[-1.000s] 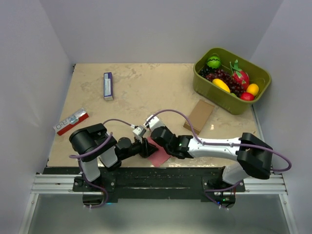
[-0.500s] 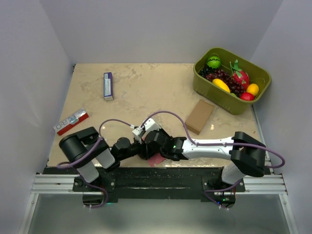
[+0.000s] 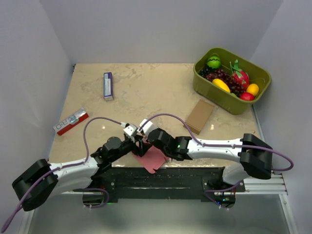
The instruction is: Fold the paper box
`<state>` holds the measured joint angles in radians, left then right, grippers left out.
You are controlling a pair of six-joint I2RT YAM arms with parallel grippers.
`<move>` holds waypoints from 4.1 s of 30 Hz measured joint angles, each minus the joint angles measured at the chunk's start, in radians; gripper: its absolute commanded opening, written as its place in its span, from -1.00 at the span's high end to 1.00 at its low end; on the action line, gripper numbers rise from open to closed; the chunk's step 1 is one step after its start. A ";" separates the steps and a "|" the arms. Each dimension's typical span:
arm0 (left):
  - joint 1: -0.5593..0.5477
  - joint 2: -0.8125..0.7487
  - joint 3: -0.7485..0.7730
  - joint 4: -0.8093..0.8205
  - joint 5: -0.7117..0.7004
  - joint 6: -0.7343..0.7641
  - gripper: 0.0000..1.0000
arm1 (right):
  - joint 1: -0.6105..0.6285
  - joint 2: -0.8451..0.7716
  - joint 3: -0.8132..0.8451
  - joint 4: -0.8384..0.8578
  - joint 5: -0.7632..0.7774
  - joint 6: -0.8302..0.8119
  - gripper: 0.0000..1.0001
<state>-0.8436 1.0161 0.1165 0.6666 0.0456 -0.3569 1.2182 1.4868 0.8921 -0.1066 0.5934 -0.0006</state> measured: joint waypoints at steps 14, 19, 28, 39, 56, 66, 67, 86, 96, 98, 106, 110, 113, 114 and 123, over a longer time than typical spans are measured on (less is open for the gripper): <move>0.032 -0.209 0.018 -0.133 -0.058 0.225 -0.72 | -0.064 -0.097 -0.007 -0.037 -0.216 -0.131 1.00; 0.033 -0.210 0.041 -0.172 -0.058 0.270 -0.76 | -0.067 -0.114 -0.007 -0.074 -0.289 -0.143 1.00; 0.034 -0.170 0.079 -0.179 -0.047 0.320 -0.75 | -0.068 -0.116 -0.007 -0.116 -0.361 -0.149 1.00; 0.036 -0.099 0.099 -0.158 0.011 0.325 -0.22 | -0.070 -0.116 -0.007 -0.137 -0.375 -0.150 1.00; 0.106 -0.226 0.062 -0.159 0.154 0.293 -0.71 | -0.073 -0.170 -0.007 -0.150 -0.406 -0.149 1.00; 0.115 -0.206 0.099 -0.230 0.246 0.288 -0.64 | -0.073 -0.216 -0.006 -0.185 -0.463 -0.136 1.00; 0.115 -0.206 0.103 -0.233 0.247 0.288 -0.64 | -0.073 -0.220 -0.006 -0.186 -0.466 -0.135 1.00; 0.115 -0.156 0.126 -0.261 0.275 0.288 0.55 | -0.073 -0.228 -0.006 -0.196 -0.469 -0.127 0.81; 0.113 -0.143 0.129 -0.268 0.288 0.290 0.93 | -0.073 -0.248 -0.006 -0.196 -0.400 -0.111 0.50; 0.108 -0.139 0.130 -0.269 0.295 0.291 1.00 | -0.073 -0.257 -0.006 -0.193 -0.395 -0.108 0.42; 0.097 -0.129 0.135 -0.271 0.301 0.294 1.00 | -0.073 -0.265 -0.006 -0.192 -0.350 -0.085 -0.25; 0.089 -0.135 0.135 -0.285 0.253 0.295 1.00 | -0.073 -0.301 -0.006 -0.196 -0.255 0.016 -0.49; 0.087 -0.146 0.135 -0.294 0.214 0.298 1.00 | -0.073 -0.380 -0.005 -0.206 -0.163 0.195 -0.53; 0.086 -0.149 0.135 -0.294 0.202 0.299 1.00 | -0.073 -0.409 -0.005 -0.209 -0.141 0.275 -0.53; 0.069 -0.123 0.136 -0.295 0.130 0.318 1.00 | -0.074 -0.507 -0.203 -0.019 -0.134 0.928 -0.46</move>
<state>-0.7746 0.8928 0.2523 0.3717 0.1761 -0.0391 1.1442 0.9798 0.6888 -0.1253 0.4595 0.9276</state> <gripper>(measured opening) 0.021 0.731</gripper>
